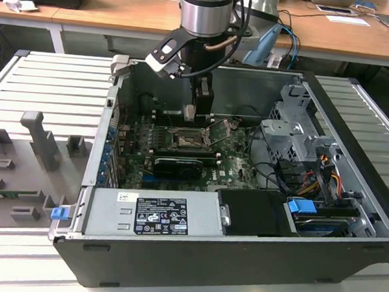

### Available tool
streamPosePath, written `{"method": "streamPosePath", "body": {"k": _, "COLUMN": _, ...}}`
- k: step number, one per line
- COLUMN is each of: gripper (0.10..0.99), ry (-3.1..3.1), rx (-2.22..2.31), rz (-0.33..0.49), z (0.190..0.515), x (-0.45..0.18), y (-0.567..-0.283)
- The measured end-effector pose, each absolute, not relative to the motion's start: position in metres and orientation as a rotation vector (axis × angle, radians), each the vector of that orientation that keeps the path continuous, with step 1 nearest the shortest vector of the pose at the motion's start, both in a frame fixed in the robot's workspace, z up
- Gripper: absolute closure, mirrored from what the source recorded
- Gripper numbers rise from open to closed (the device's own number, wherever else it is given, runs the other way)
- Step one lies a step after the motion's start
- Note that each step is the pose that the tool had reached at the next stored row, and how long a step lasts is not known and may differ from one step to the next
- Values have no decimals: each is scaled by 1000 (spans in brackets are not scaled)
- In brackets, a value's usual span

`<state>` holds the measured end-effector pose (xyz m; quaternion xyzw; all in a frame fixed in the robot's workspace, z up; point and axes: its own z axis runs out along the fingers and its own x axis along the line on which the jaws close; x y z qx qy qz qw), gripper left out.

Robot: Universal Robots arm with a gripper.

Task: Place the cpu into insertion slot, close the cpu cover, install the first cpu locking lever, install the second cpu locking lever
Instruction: 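Place the cpu into insertion slot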

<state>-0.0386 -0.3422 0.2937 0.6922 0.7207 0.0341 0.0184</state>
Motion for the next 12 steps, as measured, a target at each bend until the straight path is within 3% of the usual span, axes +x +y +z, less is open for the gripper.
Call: {"method": "streamPosePath", "body": {"k": 12, "gripper": 545, "ry": 2230, "rx": 2157, "rz": 106, "z": 274, "x": -39, "y": -341}}
